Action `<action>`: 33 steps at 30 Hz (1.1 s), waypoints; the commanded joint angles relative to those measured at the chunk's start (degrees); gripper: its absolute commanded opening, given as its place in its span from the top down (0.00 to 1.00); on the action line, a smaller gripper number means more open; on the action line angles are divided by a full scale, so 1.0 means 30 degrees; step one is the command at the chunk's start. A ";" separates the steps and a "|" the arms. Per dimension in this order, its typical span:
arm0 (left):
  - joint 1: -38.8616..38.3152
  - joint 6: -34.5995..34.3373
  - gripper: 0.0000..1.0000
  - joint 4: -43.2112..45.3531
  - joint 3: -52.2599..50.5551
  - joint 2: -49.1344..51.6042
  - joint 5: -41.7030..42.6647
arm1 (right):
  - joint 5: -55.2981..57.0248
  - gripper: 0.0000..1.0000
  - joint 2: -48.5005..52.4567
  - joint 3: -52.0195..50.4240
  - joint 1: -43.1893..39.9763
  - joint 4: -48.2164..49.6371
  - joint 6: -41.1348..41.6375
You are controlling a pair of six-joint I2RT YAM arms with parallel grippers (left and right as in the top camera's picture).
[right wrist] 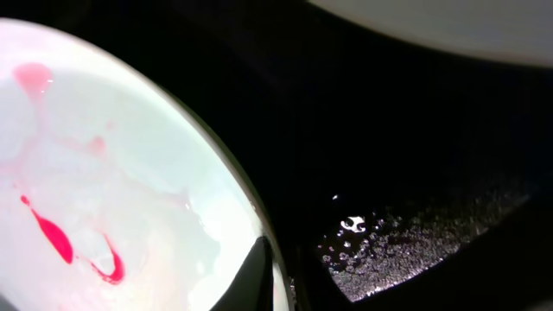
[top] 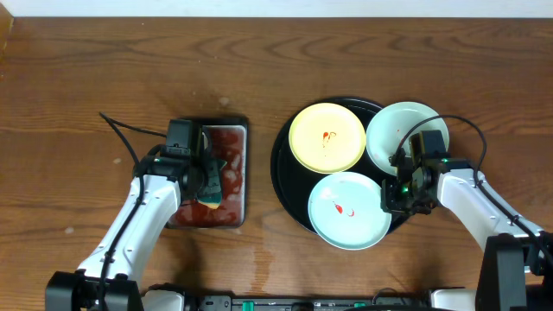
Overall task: Clean dirty plates on tray and stack at the side
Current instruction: 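Swish the held sponge in the soapy water with the left gripper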
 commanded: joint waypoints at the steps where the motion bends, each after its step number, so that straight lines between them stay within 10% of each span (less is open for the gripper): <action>1: 0.0058 -0.0197 0.92 -0.0066 0.0029 -0.0160 0.0051 | -0.0415 0.99 0.0131 -0.0109 0.0204 0.0306 0.0109; 33: 0.0058 -0.0168 0.92 -0.0211 0.0029 -0.2543 0.0474 | -0.0408 0.99 0.0131 -0.0109 0.0204 0.0663 0.0109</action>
